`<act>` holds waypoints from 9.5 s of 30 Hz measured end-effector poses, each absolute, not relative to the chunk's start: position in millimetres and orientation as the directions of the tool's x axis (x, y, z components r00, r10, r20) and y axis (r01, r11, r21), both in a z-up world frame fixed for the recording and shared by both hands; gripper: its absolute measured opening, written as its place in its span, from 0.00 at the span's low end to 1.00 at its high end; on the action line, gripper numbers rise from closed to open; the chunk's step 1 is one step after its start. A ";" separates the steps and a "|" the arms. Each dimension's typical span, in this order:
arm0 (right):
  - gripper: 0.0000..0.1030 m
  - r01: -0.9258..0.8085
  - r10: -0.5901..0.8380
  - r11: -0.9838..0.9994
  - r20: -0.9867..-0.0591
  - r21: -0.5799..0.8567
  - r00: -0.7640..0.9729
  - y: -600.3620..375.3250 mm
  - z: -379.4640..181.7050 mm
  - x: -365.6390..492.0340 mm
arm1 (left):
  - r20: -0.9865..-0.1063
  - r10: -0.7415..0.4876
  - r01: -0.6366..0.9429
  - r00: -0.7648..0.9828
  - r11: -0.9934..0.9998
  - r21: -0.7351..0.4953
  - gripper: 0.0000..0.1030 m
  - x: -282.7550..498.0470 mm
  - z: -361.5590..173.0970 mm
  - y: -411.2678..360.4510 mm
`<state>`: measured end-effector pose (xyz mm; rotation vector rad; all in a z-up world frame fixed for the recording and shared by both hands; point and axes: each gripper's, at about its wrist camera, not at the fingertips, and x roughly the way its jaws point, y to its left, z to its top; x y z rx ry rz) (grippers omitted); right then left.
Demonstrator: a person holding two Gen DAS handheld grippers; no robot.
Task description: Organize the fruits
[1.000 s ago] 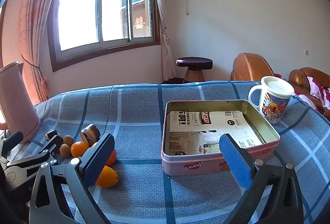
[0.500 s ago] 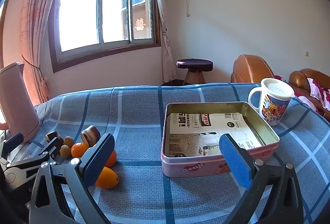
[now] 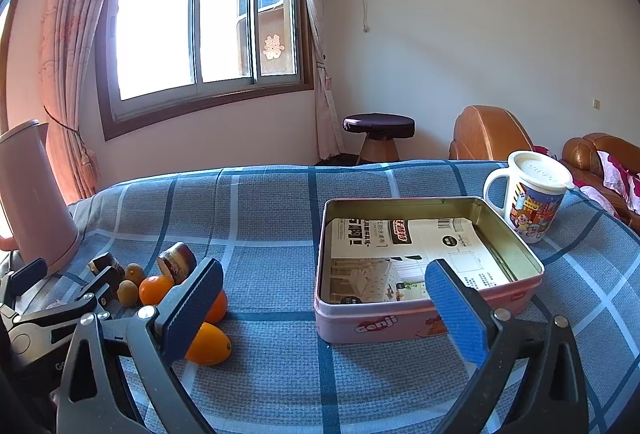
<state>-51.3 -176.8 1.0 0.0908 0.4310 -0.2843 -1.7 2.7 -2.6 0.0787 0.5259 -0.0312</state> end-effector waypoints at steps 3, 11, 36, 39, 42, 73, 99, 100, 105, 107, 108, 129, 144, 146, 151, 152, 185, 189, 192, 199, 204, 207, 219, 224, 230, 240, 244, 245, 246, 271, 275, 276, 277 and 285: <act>0.99 0.291 -0.253 0.956 -0.424 0.027 0.870 -177.3 1.4 -51.7 | -0.502 -0.010 0.050 0.865 0.996 0.067 1.00 -1.6 -2.7 2.9; 0.99 0.290 -0.251 0.957 -0.421 0.029 0.871 -177.6 1.6 -52.3 | -0.502 -0.013 0.052 0.865 0.997 0.064 1.00 -2.7 -2.7 4.0; 0.87 0.224 -0.182 0.974 -0.444 0.043 0.877 -173.1 0.9 -50.7 | -0.504 0.029 0.024 0.863 0.995 0.099 1.00 -3.8 -2.0 12.4; 0.76 0.171 -0.119 0.983 -0.479 0.065 0.869 -169.9 -2.9 -45.7 | -0.493 0.068 -0.004 0.867 0.991 0.130 1.00 -0.6 0.7 23.3; 0.74 0.093 -0.033 0.991 -0.511 0.093 0.859 -162.4 -7.7 -40.5 | -0.510 0.074 -0.020 0.857 0.994 0.111 1.00 5.0 2.6 42.7; 0.43 -0.081 0.175 0.984 -0.741 0.161 0.648 -135.7 -50.3 -4.7 | -0.772 -0.039 0.185 0.635 0.977 0.103 0.71 17.2 -43.8 61.8; 0.43 0.057 -0.046 0.998 -0.521 0.004 0.852 -154.2 6.5 -37.4 | -0.517 -0.190 0.175 0.835 0.981 -0.079 0.52 -14.2 -0.7 42.8; 0.43 0.064 -0.058 0.998 -0.516 -0.005 0.855 -155.6 7.3 -38.1 | -0.513 -0.190 0.180 0.837 0.981 -0.070 0.52 -16.2 -0.1 38.6; 0.43 0.115 -0.110 0.993 -0.494 -0.021 0.862 -172.1 12.1 -41.6 | -0.498 -0.227 0.223 0.837 0.972 -0.068 0.52 -23.1 3.5 14.5; 0.43 0.141 -0.141 0.989 -0.485 -0.037 0.863 -182.3 13.1 -43.4 | -0.492 -0.250 0.251 0.834 0.966 -0.065 0.52 -25.3 5.2 1.7; 0.43 0.156 -0.158 0.987 -0.481 -0.045 0.862 -188.2 13.3 -44.6 | -0.490 -0.261 0.264 0.831 0.962 -0.065 0.52 -26.0 6.1 -4.6; 0.43 0.345 -0.323 0.936 -0.554 -0.067 0.767 -325.7 -1.5 -40.3 | -0.518 -0.432 0.494 0.738 0.869 -0.021 0.52 -11.2 12.0 -169.3; 0.44 0.304 -0.262 0.951 -0.648 -0.049 0.715 -343.4 -22.0 -23.3 | -0.626 -0.417 0.524 0.659 0.851 -0.015 0.52 14.1 -10.2 -206.2; 0.44 0.297 -0.258 0.954 -0.650 -0.052 0.715 -341.8 -22.5 -22.9 | -0.634 -0.416 0.526 0.653 0.850 -0.016 0.52 14.5 -11.4 -206.6; 0.44 0.281 -0.230 0.959 -0.666 -0.032 0.709 -342.9 -26.2 -19.7 | -0.643 -0.394 0.525 0.656 0.851 0.013 0.52 14.9 -14.6 -213.3; 0.44 0.280 -0.222 0.960 -0.665 -0.021 0.713 -343.6 -25.9 -20.3 | -0.643 -0.392 0.524 0.658 0.852 0.017 0.52 14.7 -14.9 -213.7; 0.79 0.325 -0.220 0.937 -0.505 0.129 0.835 -354.8 1.8 -48.2 | -0.514 -0.248 0.331 0.821 0.941 0.076 1.00 -10.3 7.4 -168.1; 0.80 0.353 -0.246 0.928 -0.516 0.118 0.820 -353.1 -3.6 -47.7 | -0.503 -0.220 0.306 0.836 0.947 0.095 1.00 -11.2 6.3 -160.9; 0.80 0.360 -0.260 0.929 -0.534 0.090 0.804 -346.9 -9.1 -44.5 | -0.491 -0.195 0.284 0.849 0.952 0.113 1.00 -12.2 5.4 -151.6; 0.80 0.394 -0.320 0.918 -0.508 0.042 0.799 -335.9 -6.2 -50.6 | -0.491 -0.159 0.236 0.857 0.967 0.098 1.00 -10.8 3.5 -124.4; 0.80 0.424 -0.355 0.905 -0.500 0.027 0.790 -332.6 -5.8 -54.2 | -0.499 -0.161 0.233 0.852 0.969 0.085 1.00 -11.6 2.2 -111.9; 0.80 0.443 -0.389 0.896 -0.482 -0.003 0.785 -326.9 -3.9 -56.8 | -0.500 -0.160 0.231 0.851 0.969 0.083 1.00 -12.6 1.6 -106.6; 0.80 0.453 -0.421 0.890 -0.464 -0.046 0.780 -307.4 -0.8 -59.3 | -0.508 -0.168 0.238 0.845 0.968 0.076 1.00 -14.5 0.3 -89.7; 0.80 0.454 -0.416 0.890 -0.471 -0.038 0.777 -298.6 -2.0 -59.8 | -0.515 -0.171 0.238 0.840 0.969 0.068 1.00 -12.8 0.1 -79.6; 0.80 0.445 -0.412 0.894 -0.478 -0.048 0.776 -281.3 -3.1 -58.5 | -0.514 -0.160 0.229 0.843 0.971 0.073 1.00 -11.2 0.4 -66.8; 0.80 0.398 -0.361 0.917 -0.499 -0.037 0.788 -242.7 -6.5 -50.8 | -0.507 -0.122 0.190 0.853 0.978 0.084 1.00 -5.4 0.4 -32.3; 0.80 0.369 -0.334 0.929 -0.506 -0.033 0.795 -223.5 -7.3 -46.8 | -0.503 -0.095 0.168 0.859 0.981 0.100 1.00 -1.4 0.0 -14.1; 0.80 0.362 -0.326 0.932 -0.509 -0.029 0.797 -219.5 -7.8 -45.4 | -0.503 -0.089 0.160 0.860 0.982 0.101 1.00 -0.1 0.2 -9.2; 0.80 0.354 -0.317 0.935 -0.512 -0.026 0.798 -214.8 -8.3 -44.0 | -0.503 -0.080 0.151 0.861 0.983 0.102 1.00 1.7 0.1 -3.4; 0.80 -0.041 0.109 0.992 -0.682 0.116 0.723 -90.2 -36.6 -2.5 | -0.594 0.104 0.014 0.798 0.982 0.191 1.00 46.3 -13.1 107.1; 0.80 -0.054 0.142 0.988 -0.727 0.143 0.672 -82.0 -47.0 11.0 | -0.616 0.104 0.028 0.781 0.979 0.201 1.00 49.5 -16.0 108.5; 0.80 -0.054 0.151 0.987 -0.733 0.154 0.664 -81.7 -48.9 13.8 | -0.623 0.100 0.034 0.776 0.979 0.200 1.00 50.0 -16.7 108.1; 0.80 -0.053 0.157 0.985 -0.737 0.162 0.658 -81.9 -50.0 16.1 | -0.628 0.097 0.040 0.772 0.979 0.201 1.00 50.7 -17.6 106.8; 0.63 -0.061 0.188 0.979 -0.747 0.193 0.638 -82.6 -53.9 25.2 | -0.638 0.097 0.064 0.764 0.973 0.224 1.00 50.8 -20.9 99.8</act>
